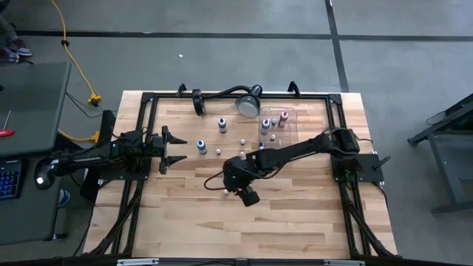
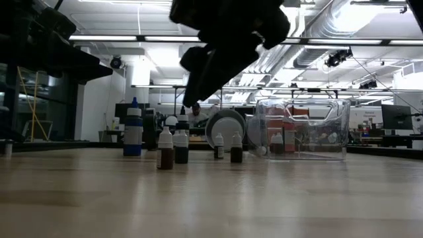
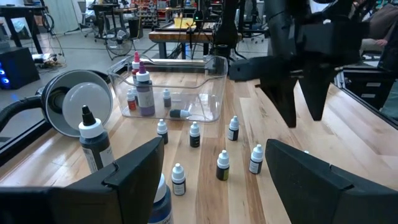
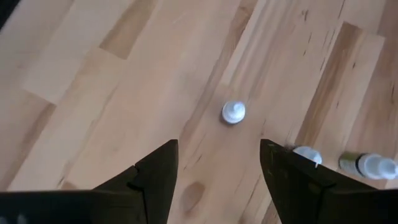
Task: Pick & Place food coloring
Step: Put the small orange food coloring bottle into the transparent bin
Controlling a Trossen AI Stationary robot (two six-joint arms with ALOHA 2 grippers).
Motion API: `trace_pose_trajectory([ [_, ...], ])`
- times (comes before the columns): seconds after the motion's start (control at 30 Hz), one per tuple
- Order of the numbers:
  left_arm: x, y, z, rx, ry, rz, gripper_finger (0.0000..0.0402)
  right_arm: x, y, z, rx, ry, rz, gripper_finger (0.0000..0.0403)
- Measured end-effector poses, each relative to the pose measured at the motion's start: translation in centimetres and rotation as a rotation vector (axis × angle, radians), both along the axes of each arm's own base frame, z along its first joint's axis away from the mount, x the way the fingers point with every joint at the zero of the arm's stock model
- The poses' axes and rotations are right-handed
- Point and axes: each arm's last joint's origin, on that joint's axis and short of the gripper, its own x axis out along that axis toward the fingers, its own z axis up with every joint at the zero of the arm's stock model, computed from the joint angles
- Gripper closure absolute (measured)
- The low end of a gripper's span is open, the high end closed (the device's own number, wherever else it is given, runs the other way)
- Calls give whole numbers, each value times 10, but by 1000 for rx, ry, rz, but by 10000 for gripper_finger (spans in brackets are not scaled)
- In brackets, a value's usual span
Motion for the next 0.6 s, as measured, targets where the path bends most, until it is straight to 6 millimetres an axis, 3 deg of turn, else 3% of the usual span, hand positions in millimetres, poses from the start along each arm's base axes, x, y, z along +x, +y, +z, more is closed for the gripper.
trace_pose_trajectory([
  [0.3, 0, 0, 0, 0, 0, 0, 124, 27, 3, -14, -97, 3, 64, 187],
  [0.6, 0, 0, 0, 0, 0, 0, 124, 36, 7, -27, -127, 29, 75, 187],
])
